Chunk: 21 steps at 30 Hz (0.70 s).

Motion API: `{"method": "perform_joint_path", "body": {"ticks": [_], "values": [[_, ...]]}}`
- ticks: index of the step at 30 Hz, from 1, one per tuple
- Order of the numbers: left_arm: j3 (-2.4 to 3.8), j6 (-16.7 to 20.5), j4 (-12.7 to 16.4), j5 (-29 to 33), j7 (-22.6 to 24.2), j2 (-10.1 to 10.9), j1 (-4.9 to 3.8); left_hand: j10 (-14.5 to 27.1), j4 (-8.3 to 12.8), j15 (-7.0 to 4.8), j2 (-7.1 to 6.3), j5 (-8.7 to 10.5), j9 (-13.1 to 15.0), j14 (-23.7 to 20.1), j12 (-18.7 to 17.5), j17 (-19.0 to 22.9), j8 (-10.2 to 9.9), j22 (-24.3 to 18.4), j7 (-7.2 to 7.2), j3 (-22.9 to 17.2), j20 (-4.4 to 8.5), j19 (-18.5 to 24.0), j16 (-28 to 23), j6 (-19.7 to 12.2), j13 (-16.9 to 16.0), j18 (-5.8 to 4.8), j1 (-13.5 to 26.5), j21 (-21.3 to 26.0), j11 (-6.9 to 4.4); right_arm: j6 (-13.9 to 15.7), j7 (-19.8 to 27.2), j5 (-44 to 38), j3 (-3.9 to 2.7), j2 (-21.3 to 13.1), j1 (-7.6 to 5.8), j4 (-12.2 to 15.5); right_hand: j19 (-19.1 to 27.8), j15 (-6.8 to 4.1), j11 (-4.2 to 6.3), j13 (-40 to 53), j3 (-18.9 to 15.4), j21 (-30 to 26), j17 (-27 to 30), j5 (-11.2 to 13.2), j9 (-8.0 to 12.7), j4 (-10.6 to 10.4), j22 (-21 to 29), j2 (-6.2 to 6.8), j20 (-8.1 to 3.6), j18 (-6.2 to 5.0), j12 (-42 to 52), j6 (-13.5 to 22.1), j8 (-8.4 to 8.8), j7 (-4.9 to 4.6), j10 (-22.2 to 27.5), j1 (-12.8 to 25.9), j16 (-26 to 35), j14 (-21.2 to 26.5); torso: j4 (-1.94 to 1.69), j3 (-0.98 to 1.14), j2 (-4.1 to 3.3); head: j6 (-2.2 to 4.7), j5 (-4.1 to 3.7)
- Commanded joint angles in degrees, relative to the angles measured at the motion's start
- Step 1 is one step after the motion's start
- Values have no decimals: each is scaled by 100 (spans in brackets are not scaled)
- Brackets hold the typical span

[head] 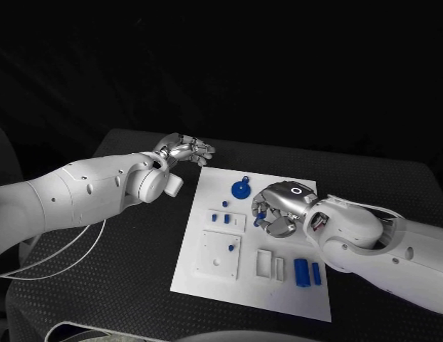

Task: Assemble the parts on the task board

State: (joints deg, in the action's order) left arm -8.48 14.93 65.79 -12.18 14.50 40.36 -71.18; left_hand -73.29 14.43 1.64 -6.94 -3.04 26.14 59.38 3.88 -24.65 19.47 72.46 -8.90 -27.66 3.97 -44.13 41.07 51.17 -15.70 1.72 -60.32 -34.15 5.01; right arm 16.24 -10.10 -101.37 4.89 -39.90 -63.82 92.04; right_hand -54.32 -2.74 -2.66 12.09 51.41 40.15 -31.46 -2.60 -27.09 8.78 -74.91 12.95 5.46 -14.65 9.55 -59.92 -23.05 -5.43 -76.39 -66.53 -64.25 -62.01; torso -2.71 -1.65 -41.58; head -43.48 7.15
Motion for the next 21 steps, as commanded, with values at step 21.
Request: {"method": "perform_joint_path", "body": {"ticks": [21], "values": [[4,-91,-73,60,67,-211,-1,25,-38,15,69,-33,1,40,15,-22,2,12,-6,10,-11,-51,-47,-47,-9,5,-12,39,-10,111,245,-307,220,1155,358,-315,-43,-43,-13,16,74,30,4,-17,-24,15,-67,-21,-13,-35,1,-15,-5,-11,-23,-34,0,-12,-22,-15,-6,-67,307]]}}
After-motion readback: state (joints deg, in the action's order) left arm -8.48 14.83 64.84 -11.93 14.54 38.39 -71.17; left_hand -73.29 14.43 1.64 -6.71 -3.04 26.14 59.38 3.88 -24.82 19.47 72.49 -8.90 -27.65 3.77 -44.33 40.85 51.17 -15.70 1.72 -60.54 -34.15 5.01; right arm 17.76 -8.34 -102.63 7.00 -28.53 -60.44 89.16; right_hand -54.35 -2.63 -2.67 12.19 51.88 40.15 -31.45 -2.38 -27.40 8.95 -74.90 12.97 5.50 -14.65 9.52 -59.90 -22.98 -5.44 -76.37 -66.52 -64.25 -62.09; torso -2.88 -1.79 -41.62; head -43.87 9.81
